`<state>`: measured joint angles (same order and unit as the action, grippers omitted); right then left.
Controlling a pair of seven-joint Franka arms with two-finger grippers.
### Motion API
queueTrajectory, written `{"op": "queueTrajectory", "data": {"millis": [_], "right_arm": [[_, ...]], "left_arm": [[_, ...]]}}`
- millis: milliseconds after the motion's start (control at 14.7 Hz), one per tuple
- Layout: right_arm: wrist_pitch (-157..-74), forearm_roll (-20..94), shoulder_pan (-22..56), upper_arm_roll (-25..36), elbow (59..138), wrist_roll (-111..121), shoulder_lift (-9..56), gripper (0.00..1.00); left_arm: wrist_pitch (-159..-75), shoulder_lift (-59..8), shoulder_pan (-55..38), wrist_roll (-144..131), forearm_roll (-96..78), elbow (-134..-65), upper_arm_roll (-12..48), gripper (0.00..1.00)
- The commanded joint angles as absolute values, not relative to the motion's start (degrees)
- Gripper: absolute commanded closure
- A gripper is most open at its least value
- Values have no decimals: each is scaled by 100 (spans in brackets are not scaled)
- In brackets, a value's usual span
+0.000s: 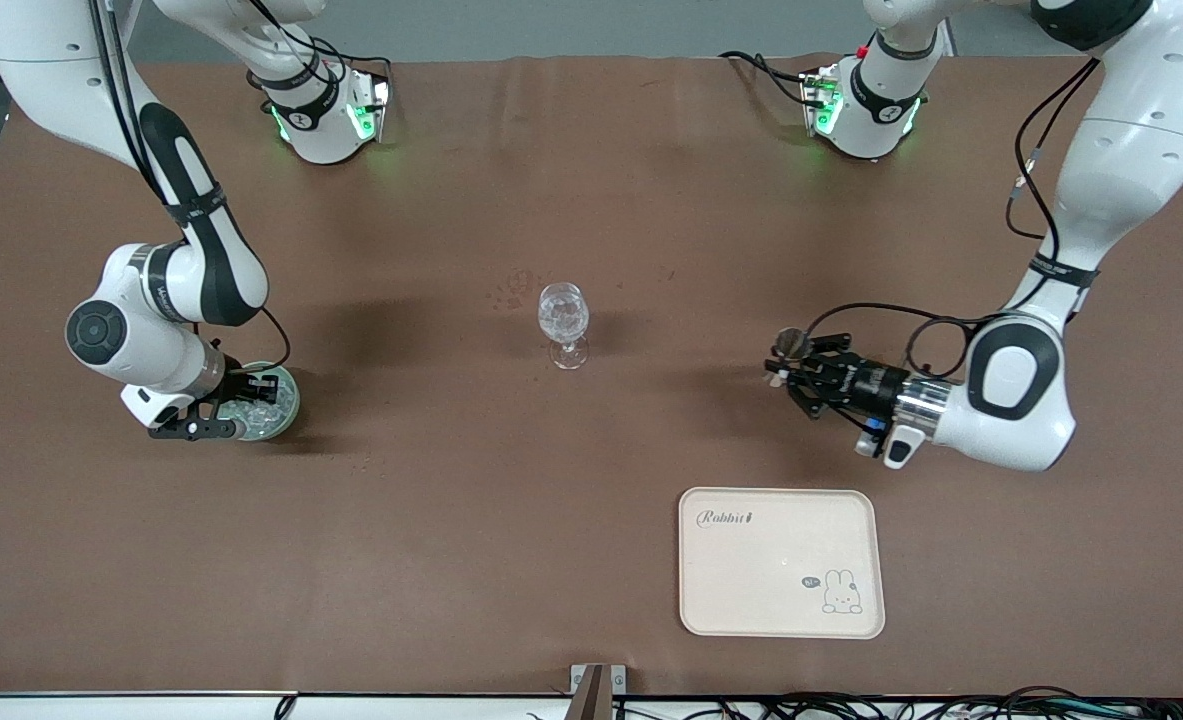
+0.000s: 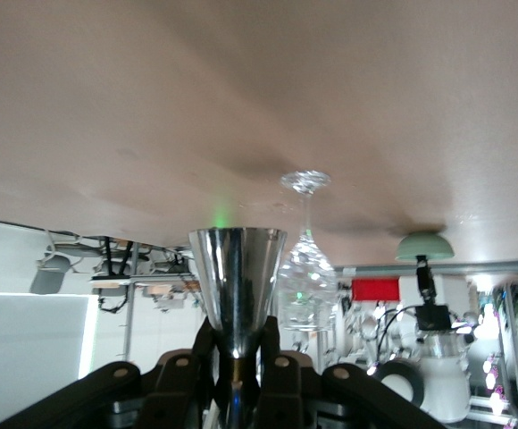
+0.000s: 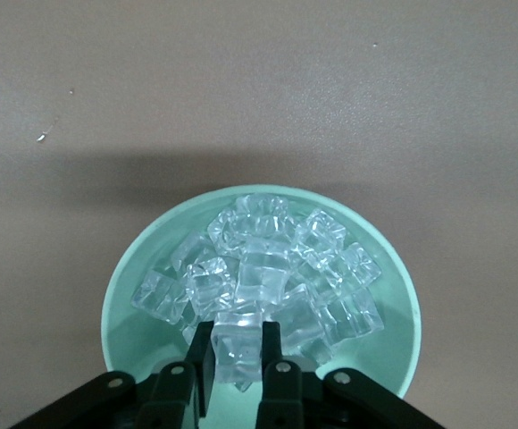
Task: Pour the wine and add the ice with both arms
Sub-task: 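Lift the ice cube with the right gripper while the left gripper carries the jigger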
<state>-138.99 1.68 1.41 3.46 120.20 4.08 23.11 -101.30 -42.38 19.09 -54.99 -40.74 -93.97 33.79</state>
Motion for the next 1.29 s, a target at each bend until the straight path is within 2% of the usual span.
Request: {"op": "queueTrajectory", "data": {"millis": [0,136,272,545,749,885,1090,1226], "right_arm": [[-13931,308,123,334,12059,475,2259,90],[-13783,316,123,334,11928,466,2250,94],[-13108,334,106,334,11490,449,2233,95],[-11614,501,88,369,10225,63,2075,99],[-10585,501,-17,404,9135,-385,1987,99],[-10206,466,-88,404,8572,-448,1776,99],[-9538,404,-210,422,8113,-439,1416,99],[-9134,369,-298,431,8086,-378,1065,99]], "left_arm": [[-10572,-3763,1382,-6545,-4069,-9448,3419,99],[-10775,-3604,1047,-7029,-4069,-9448,3419,100],[-10819,-3429,862,-7469,-4043,-9422,3419,100],[-10828,-3244,415,-8233,-3833,-9308,3410,100],[-10890,-3322,-112,-9408,-2869,-8922,3419,100],[-10890,-3384,-473,-10218,-2148,-8763,3410,100],[-10855,-3358,-834,-10897,-1557,-8710,3410,100],[-10802,-3366,-1027,-11152,-1171,-8719,3410,100]]}}
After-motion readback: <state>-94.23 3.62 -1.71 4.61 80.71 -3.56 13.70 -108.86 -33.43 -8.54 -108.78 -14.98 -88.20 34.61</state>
